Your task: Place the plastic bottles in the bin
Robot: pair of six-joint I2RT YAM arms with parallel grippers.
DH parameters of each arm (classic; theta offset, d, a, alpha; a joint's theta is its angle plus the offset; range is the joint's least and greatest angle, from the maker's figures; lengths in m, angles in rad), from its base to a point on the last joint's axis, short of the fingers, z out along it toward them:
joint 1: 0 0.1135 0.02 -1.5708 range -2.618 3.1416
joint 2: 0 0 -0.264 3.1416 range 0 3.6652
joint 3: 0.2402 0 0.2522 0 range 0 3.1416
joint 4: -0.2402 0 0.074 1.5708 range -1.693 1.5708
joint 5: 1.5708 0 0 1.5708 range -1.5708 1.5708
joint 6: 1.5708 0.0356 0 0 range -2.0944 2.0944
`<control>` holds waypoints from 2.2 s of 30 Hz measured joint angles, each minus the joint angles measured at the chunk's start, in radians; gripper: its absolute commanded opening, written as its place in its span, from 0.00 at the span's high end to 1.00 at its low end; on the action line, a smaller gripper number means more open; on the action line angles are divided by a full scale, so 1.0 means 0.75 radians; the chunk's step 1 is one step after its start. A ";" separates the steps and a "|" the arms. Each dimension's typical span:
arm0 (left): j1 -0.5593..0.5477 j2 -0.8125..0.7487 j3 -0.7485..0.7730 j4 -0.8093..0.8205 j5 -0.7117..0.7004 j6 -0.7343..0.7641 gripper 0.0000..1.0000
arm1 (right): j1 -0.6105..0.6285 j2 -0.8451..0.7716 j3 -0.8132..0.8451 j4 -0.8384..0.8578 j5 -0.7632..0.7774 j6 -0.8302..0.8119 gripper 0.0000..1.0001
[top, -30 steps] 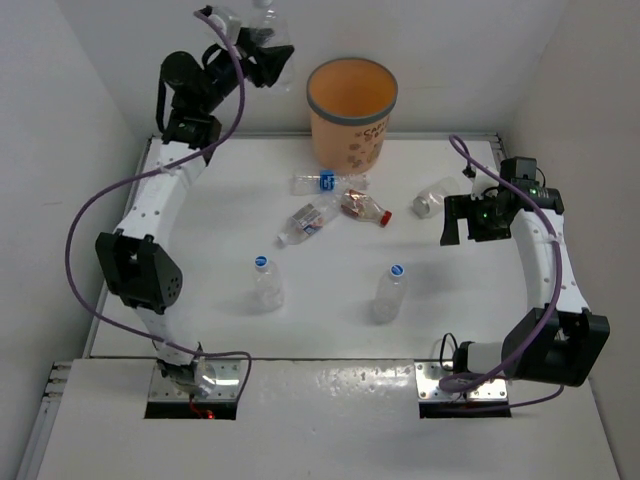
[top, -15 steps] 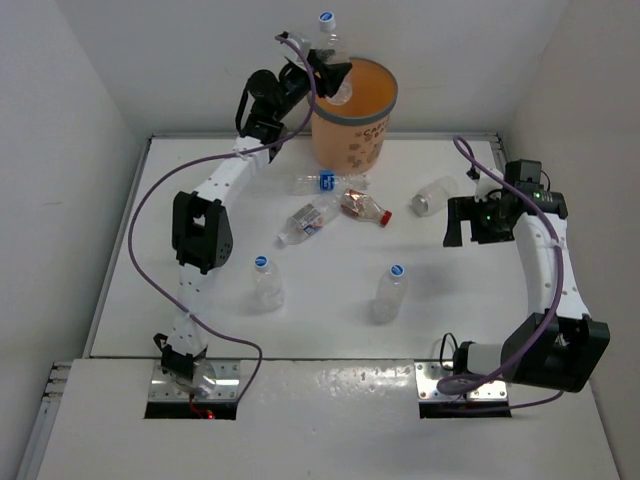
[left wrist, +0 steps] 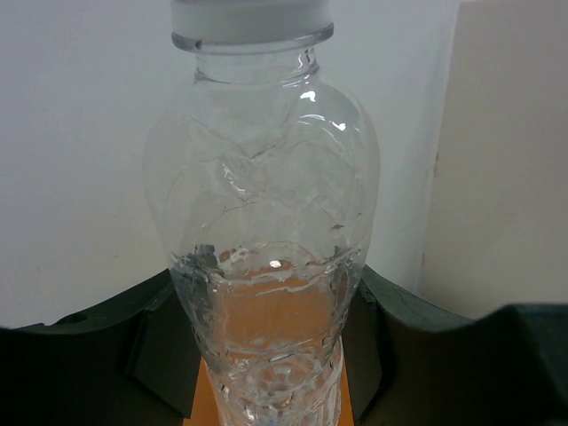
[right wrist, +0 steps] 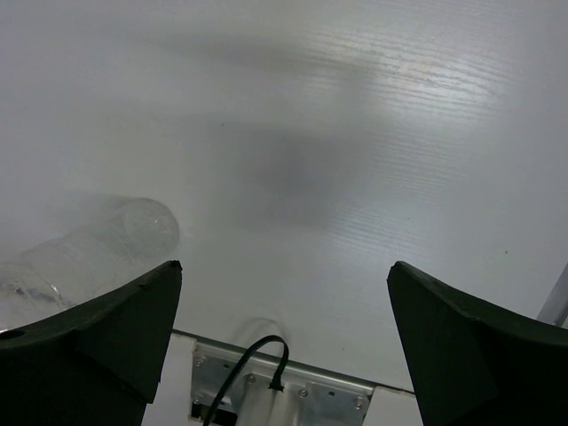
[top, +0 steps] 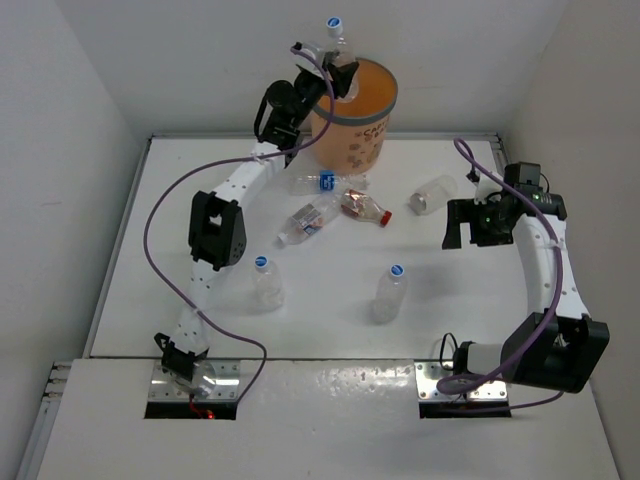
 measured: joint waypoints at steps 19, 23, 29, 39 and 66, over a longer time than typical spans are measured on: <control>0.001 0.036 0.003 -0.083 -0.101 0.063 0.00 | -0.002 -0.261 -0.016 -0.012 -0.079 -0.053 0.01; 0.003 -0.082 -0.069 -0.168 -0.061 0.037 0.00 | -0.010 -0.415 -0.072 0.022 -0.169 -0.106 0.01; 0.053 -0.453 -0.242 -0.425 0.111 -0.034 0.00 | -0.014 -0.549 -0.020 -0.055 -0.430 -0.195 0.01; 0.255 -1.119 -0.884 -0.717 0.414 -0.049 0.00 | 0.154 -0.548 -0.004 -0.212 -0.680 -0.390 0.01; 0.435 -1.429 -1.387 -0.938 0.472 0.003 0.00 | 0.781 -0.402 -0.475 0.308 -0.212 -0.321 0.11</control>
